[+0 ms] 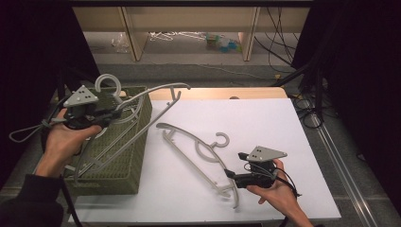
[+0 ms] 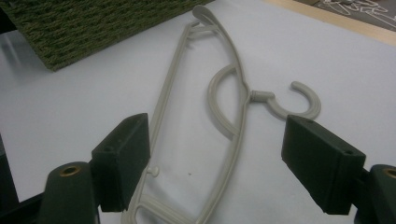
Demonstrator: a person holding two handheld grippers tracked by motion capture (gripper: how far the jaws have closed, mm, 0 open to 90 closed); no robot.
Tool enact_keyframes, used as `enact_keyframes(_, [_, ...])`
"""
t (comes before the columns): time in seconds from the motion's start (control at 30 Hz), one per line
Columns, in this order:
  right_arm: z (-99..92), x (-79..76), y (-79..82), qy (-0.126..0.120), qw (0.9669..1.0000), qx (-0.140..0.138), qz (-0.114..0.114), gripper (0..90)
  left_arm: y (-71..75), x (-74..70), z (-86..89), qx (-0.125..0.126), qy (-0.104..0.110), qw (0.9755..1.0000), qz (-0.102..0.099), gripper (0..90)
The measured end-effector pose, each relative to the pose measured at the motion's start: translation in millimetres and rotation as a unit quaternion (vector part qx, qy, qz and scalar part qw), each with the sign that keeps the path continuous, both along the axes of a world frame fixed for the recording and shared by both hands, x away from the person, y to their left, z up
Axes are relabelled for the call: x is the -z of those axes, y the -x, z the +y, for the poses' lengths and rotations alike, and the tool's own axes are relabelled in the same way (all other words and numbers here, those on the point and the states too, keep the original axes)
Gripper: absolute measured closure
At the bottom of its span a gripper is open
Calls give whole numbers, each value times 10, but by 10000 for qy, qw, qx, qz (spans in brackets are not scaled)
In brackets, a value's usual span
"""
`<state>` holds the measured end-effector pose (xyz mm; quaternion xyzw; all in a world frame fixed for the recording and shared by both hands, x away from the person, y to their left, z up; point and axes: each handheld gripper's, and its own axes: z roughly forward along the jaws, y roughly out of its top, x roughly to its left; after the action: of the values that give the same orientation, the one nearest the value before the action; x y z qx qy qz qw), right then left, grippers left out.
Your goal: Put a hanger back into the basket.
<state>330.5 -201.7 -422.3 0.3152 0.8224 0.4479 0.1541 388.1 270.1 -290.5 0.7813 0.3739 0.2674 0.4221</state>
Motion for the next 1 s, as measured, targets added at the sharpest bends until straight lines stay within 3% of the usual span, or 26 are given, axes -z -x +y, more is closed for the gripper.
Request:
enact_keyframes(0.4, [28,28,-2,-20,10000,-29,4,186,-218,37,388,-518,93,9986,-96,806])
enact_keyframes(0.73, [26,36,-5,16,10000,-65,3,192,-332,120,564,-678,-176,9975,-114,805])
enact_keyframes(1.0, [24,35,-7,8,10000,-42,-8,194,-356,209,719,-863,-159,9961,-97,805])
